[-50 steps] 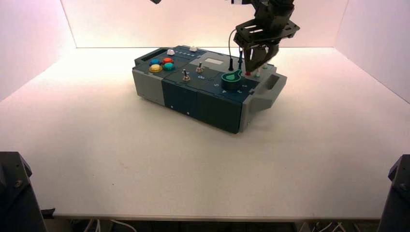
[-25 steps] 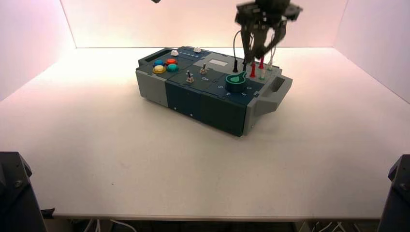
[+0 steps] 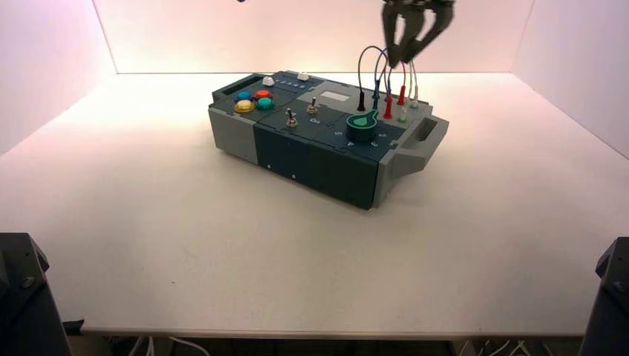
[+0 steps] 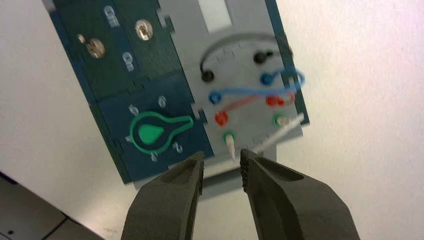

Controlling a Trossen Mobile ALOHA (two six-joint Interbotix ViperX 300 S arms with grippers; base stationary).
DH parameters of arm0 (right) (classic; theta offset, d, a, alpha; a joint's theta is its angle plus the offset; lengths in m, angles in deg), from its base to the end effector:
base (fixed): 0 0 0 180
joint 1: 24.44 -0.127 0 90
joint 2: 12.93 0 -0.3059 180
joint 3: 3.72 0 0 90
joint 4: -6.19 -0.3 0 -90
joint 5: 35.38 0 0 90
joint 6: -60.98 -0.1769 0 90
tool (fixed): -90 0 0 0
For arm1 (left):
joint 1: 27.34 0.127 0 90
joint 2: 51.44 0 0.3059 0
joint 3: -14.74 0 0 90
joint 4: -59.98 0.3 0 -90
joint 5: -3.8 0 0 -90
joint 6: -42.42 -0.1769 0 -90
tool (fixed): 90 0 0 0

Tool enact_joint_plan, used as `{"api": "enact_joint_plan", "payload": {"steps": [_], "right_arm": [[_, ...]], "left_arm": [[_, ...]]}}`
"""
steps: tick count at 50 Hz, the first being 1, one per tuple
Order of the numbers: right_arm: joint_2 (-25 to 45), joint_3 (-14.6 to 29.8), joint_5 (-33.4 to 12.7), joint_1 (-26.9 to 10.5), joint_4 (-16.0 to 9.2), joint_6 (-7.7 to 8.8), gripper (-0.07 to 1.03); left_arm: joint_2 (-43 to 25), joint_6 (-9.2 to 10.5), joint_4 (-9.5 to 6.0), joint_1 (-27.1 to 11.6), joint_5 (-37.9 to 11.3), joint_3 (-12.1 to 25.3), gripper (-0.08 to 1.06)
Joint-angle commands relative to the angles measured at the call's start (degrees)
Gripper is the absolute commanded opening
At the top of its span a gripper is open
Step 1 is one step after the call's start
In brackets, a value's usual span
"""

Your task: Insert the red wire.

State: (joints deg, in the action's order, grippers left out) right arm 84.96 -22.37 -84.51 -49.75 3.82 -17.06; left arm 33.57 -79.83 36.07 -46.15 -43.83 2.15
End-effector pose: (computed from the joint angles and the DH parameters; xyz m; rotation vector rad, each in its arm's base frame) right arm 0.3178 0.1564 0.1247 -0.4237 1.2682 0.5211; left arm 0.3522 -0.1759 0.1912 0.2496 1.0259 -0.7151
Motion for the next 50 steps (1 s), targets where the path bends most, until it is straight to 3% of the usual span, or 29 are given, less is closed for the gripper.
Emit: {"api": "enact_joint_plan", "payload": {"steps": [1, 9, 25, 50], "right_arm": [[-3.4, -2.2, 2.5, 1.5, 0.1, -0.18, 0.40], [-6.2, -7.1, 8.9, 4.2, 0.3, -0.26, 0.40], [-7.5, -10.5, 13.1, 4.8, 0.6, -0.09, 0.32], [-7.8, -10.4, 13.2, 4.8, 0.6, -0.09, 0.30]], "left_arm": [[0.9, 0.18, -0.26, 0.1, 1.3, 1.4, -0.03], [0.8, 0.18, -0.26, 0.3, 4.0, 0.4, -0.03], [-0.8, 0.35, -0.26, 0.8, 8.2, -1.1, -0.03], [-2.0, 0.35, -0.26, 0.8, 8.3, -1.0, -0.03]]}}
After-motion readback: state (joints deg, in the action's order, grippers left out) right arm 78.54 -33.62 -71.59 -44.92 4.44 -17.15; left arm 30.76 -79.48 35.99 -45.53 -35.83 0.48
